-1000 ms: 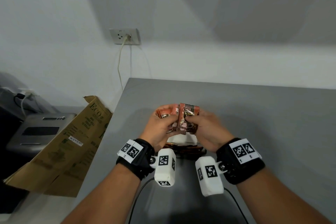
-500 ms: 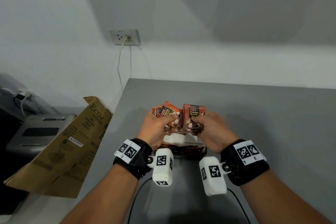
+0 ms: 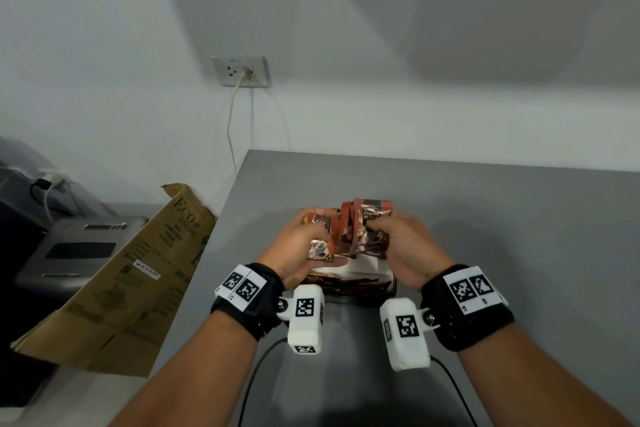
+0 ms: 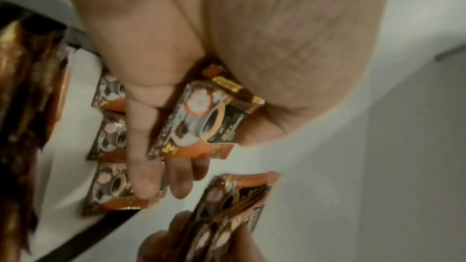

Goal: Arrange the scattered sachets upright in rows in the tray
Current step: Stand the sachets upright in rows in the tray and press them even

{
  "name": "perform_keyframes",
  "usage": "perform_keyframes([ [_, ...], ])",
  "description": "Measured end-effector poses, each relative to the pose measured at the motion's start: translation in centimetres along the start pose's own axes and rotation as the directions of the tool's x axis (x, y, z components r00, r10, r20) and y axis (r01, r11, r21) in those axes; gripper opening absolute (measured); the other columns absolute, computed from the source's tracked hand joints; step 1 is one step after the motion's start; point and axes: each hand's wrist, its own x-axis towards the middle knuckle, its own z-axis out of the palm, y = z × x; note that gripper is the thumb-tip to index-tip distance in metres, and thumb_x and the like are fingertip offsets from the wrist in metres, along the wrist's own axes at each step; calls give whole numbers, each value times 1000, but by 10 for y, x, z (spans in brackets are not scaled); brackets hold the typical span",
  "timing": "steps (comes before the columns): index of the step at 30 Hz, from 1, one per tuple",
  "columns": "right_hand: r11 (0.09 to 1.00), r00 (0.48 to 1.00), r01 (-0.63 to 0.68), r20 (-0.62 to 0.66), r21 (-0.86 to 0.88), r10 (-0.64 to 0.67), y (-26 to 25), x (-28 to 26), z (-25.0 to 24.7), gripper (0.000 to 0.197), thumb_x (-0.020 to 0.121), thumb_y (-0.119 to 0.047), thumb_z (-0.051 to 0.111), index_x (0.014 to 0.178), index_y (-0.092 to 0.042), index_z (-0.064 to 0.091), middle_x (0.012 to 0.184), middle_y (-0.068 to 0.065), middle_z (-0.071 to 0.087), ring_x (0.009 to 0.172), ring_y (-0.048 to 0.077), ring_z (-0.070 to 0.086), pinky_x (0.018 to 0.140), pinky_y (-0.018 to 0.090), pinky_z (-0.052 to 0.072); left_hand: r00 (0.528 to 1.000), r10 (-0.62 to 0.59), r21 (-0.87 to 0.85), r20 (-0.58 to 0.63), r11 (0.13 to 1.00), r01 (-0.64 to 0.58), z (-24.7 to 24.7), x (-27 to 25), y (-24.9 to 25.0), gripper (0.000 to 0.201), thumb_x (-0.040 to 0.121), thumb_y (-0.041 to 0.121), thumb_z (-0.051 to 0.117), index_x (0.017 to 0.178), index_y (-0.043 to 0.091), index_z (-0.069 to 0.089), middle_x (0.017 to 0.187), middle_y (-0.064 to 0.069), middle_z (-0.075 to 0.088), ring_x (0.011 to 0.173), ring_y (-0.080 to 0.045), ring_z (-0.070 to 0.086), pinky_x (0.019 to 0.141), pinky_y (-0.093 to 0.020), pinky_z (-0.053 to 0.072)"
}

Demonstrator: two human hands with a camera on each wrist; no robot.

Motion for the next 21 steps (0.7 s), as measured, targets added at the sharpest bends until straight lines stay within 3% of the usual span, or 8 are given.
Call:
perform_keyframes([
  [3, 996, 1000, -14, 7, 90, 14, -1, 4, -7, 27, 97, -4, 50, 115, 10, 65, 116, 30, 67, 99, 36, 65, 99, 53, 48, 1000, 13, -157, -24, 987, -16, -2, 1, 0, 40, 89, -14, 37, 118, 2, 61, 98, -22, 70, 83, -37, 71, 76, -53, 60],
  [5, 991, 999, -27, 43, 131, 22, 0, 3, -7, 27, 98, -4, 49, 117, 9, 64, 115, 29, 68, 96, 33, 67, 90, 46, 53, 997, 65, -98, -49, 993, -70, 2, -1, 1, 33, 92, -15, 45, 115, 4, 60, 97, -19, 71, 81, -31, 72, 68, -43, 62],
  [7, 988, 995, -38, 95, 147, 24, 4, 1, -3, 27, 97, -1, 49, 117, 6, 65, 106, 24, 71, 86, 27, 70, 72, 35, 58, 991, 108, -70, -77, 991, -113, 8, -2, 0, 31, 92, -15, 52, 116, 3, 57, 95, -18, 69, 73, -26, 72, 59, -35, 61],
  [9, 990, 992, -39, 123, 133, 23, 9, -1, 3, 26, 96, 2, 49, 114, 3, 67, 101, 20, 72, 82, 25, 70, 66, 32, 56, 988, 133, -64, -77, 988, -138, 13, -2, -1, 33, 89, -18, 55, 118, 0, 55, 93, -19, 69, 70, -25, 71, 57, -33, 60],
  [11, 992, 995, -27, 96, 123, 15, 11, -1, 8, 26, 95, 2, 48, 111, 1, 69, 103, 20, 72, 85, 28, 70, 72, 36, 57, 987, 147, -46, -69, 988, -150, 15, -2, -2, 33, 88, -20, 54, 117, -3, 55, 92, -20, 68, 72, -26, 70, 60, -34, 60],
  [14, 985, 1000, -22, 6, 173, 21, 8, 3, 4, 28, 95, -4, 50, 115, 4, 68, 112, 26, 70, 96, 35, 68, 88, 48, 54, 991, 115, -115, -71, 986, -123, 12, -3, -1, 18, 92, -10, 54, 106, 1, 57, 91, -18, 68, 76, -27, 70, 64, -39, 60],
  [18, 959, 994, -28, -97, 284, 58, 2, 5, -10, 35, 93, -10, 52, 119, 11, 61, 112, 30, 67, 92, 36, 63, 75, 45, 49, 988, 86, -211, -128, 971, -112, 1, 0, -3, 22, 90, -11, 45, 106, 0, 57, 100, -25, 66, 88, -37, 69, 80, -51, 59],
  [21, 945, 993, -32, -101, 326, 69, 0, 4, -15, 34, 94, -10, 51, 119, 10, 58, 106, 26, 63, 84, 33, 60, 64, 40, 46, 980, 165, -72, -111, 982, -173, 2, 1, -5, 22, 91, -11, 55, 90, 6, 68, 99, -18, 73, 101, -32, 69, 85, -42, 53],
])
